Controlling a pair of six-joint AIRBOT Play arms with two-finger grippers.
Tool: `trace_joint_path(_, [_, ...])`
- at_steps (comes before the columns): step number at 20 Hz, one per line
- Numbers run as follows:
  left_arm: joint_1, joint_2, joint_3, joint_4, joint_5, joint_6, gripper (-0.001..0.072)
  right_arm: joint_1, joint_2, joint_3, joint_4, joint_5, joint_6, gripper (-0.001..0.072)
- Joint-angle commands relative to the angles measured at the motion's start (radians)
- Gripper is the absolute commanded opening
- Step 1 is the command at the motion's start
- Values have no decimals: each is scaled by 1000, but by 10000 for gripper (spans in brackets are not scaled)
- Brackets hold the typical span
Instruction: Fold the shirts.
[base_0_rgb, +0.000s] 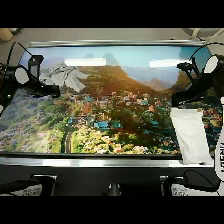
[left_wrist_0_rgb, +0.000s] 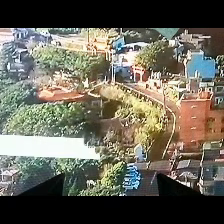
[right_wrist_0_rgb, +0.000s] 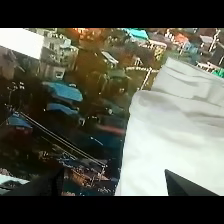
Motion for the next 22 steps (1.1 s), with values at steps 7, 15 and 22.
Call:
trace_joint_path(7, [-2, -3, -5, -2, 223, -1, 685, 0, -1, 1, 0, -216, 26, 690])
trace_joint_path(15, [-1, -36, -5, -8, 637, -1, 681, 0, -2, 1, 0, -447, 27, 688])
trace_joint_path(22, [124, -332, 258, -83, 593, -166, 683, 0, -27, 1, 64, -443, 27, 659])
